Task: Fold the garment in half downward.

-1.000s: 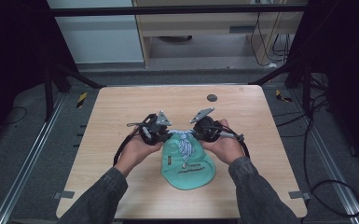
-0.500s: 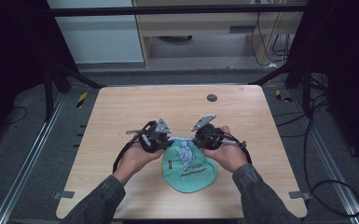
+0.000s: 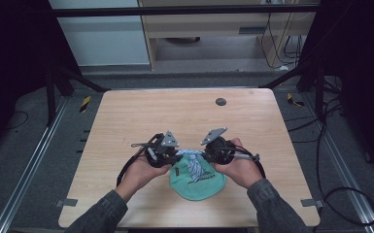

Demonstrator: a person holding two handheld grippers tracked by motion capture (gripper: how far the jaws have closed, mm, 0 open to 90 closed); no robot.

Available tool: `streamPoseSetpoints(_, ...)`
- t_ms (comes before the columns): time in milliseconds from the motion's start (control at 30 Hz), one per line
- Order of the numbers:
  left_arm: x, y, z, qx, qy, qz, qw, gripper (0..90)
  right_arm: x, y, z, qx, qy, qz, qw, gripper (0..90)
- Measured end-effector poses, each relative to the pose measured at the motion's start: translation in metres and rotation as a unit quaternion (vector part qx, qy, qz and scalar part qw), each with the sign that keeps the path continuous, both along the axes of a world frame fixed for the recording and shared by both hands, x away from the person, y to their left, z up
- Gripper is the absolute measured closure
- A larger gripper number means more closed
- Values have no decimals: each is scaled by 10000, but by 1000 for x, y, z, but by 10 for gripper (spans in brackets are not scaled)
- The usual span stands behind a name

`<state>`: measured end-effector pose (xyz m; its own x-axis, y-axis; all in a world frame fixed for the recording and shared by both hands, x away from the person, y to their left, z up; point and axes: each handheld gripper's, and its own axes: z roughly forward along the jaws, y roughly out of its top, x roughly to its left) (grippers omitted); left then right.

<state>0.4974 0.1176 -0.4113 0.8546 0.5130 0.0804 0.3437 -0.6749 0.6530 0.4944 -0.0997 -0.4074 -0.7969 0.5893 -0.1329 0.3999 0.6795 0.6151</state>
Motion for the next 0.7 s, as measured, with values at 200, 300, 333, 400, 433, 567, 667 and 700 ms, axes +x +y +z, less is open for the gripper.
streamPoseSetpoints(200,-5,1,-3,-14,65,-32,10000,743,-3,-2,-1,5,21,9,10000,755)
streamPoseSetpoints(300,-6,2,-4,5,88,-46,10000,742,-4,-2,-2,-19,30,27,10000,756)
streamPoseSetpoints(333,-7,2,-5,6,92,-47,9999,741,-5,-3,-2,-21,36,34,10000,755)
streamPoseSetpoints(400,-8,2,-6,-36,126,-36,9999,723,-6,-2,-2,-5,57,23,10000,752)
streamPoseSetpoints(433,-9,2,-7,-30,123,-43,9999,721,-7,-3,-2,-11,62,36,10000,752)
streamPoseSetpoints(567,-12,3,-10,-12,145,-50,9999,712,-9,-3,-4,-38,81,62,9999,753)
streamPoseSetpoints(667,-14,4,-12,-1,160,-56,9999,697,-11,-4,-5,-18,86,66,9999,751)
streamPoseSetpoints(700,-14,5,-12,-7,168,-60,9998,695,-11,-4,-5,-36,84,72,9999,750)
